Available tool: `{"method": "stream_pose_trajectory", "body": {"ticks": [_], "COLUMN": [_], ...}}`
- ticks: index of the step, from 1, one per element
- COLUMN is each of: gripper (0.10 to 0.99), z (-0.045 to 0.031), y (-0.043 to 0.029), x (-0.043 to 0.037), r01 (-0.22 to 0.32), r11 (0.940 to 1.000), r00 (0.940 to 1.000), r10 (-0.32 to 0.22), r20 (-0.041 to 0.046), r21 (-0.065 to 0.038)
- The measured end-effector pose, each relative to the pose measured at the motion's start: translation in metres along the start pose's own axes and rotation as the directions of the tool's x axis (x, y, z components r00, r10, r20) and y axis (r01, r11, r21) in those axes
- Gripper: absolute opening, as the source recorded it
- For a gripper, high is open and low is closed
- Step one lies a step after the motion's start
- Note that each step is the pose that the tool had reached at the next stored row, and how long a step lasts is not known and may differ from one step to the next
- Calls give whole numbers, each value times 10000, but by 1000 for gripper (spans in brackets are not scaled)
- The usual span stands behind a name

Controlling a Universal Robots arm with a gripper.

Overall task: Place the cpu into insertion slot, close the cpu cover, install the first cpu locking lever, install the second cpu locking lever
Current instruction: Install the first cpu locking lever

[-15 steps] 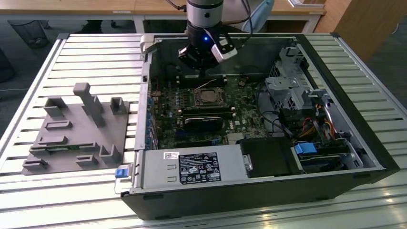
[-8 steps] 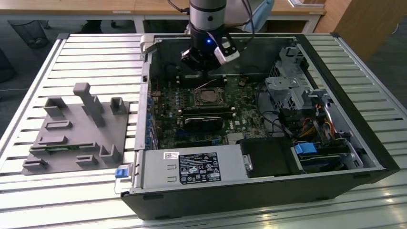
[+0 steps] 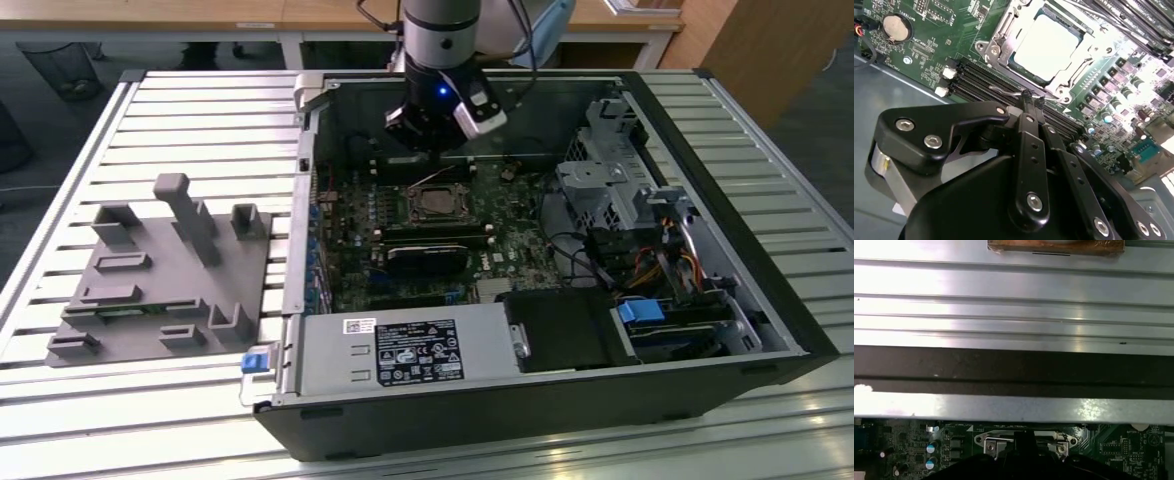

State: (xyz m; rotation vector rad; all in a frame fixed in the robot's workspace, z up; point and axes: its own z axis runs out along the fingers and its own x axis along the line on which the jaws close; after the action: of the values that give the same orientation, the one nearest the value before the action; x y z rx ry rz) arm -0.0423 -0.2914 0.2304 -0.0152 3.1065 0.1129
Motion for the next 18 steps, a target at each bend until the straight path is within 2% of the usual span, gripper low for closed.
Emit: {"method": "stream_pose_trajectory", "body": {"ticks": [18], "gripper": [106], "z": [98], "y": [61], "x": [-107], "r01": [0], "r11": [10000], "r00": [10000], "r10": [0], "r20": [0], "r21": [0]}}
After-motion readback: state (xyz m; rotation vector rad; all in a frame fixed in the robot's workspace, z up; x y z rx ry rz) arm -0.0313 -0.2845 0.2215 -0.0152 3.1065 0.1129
